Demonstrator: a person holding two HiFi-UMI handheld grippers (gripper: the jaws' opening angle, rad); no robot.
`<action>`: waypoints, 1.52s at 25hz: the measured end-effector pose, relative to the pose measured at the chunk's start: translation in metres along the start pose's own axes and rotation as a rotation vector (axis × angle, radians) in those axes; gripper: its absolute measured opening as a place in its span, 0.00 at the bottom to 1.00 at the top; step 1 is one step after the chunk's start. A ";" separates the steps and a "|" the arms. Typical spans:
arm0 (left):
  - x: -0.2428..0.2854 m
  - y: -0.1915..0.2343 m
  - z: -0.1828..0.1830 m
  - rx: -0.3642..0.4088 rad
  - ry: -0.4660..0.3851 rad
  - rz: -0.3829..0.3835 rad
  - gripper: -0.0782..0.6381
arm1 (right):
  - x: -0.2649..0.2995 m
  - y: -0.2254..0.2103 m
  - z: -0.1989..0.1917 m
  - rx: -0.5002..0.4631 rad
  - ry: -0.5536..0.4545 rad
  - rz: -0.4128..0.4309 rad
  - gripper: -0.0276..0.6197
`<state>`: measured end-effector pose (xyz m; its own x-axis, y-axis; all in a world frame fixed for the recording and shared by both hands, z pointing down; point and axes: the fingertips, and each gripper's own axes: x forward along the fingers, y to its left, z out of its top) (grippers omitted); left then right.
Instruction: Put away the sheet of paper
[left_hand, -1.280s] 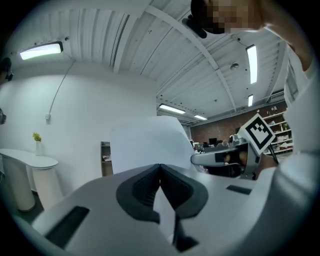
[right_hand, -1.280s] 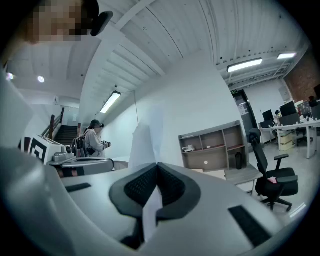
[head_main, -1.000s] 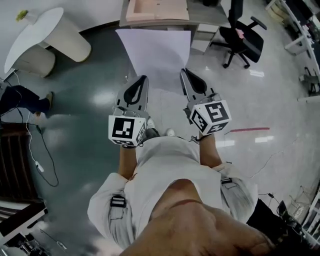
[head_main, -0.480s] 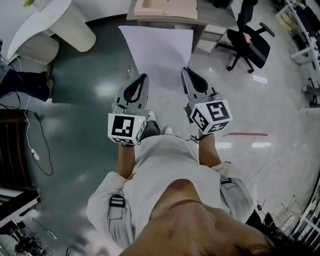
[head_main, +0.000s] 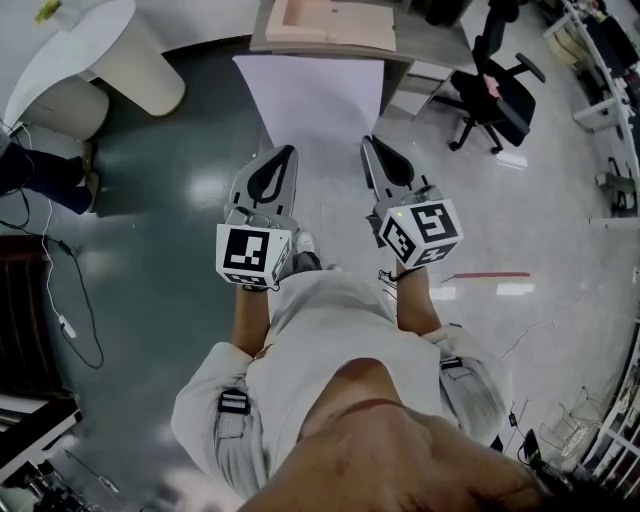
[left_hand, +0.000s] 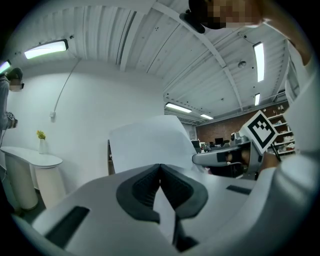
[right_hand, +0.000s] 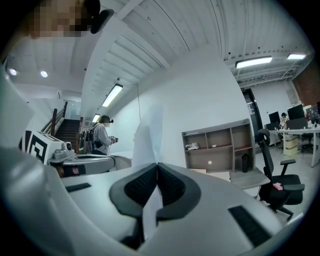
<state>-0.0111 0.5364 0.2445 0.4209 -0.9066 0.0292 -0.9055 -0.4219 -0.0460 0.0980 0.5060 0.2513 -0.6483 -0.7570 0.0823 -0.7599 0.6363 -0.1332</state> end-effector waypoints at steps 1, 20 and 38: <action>0.006 0.007 0.000 -0.006 -0.001 -0.007 0.13 | 0.008 -0.002 0.001 -0.001 0.002 -0.007 0.07; 0.075 0.096 -0.014 -0.053 0.014 -0.130 0.13 | 0.104 -0.025 0.002 0.010 0.042 -0.150 0.07; 0.136 0.122 -0.010 -0.074 0.003 -0.090 0.13 | 0.160 -0.066 0.012 0.001 0.049 -0.081 0.07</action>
<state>-0.0645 0.3616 0.2526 0.5008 -0.8649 0.0326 -0.8655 -0.4999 0.0313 0.0449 0.3409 0.2619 -0.5866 -0.7975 0.1411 -0.8096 0.5734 -0.1251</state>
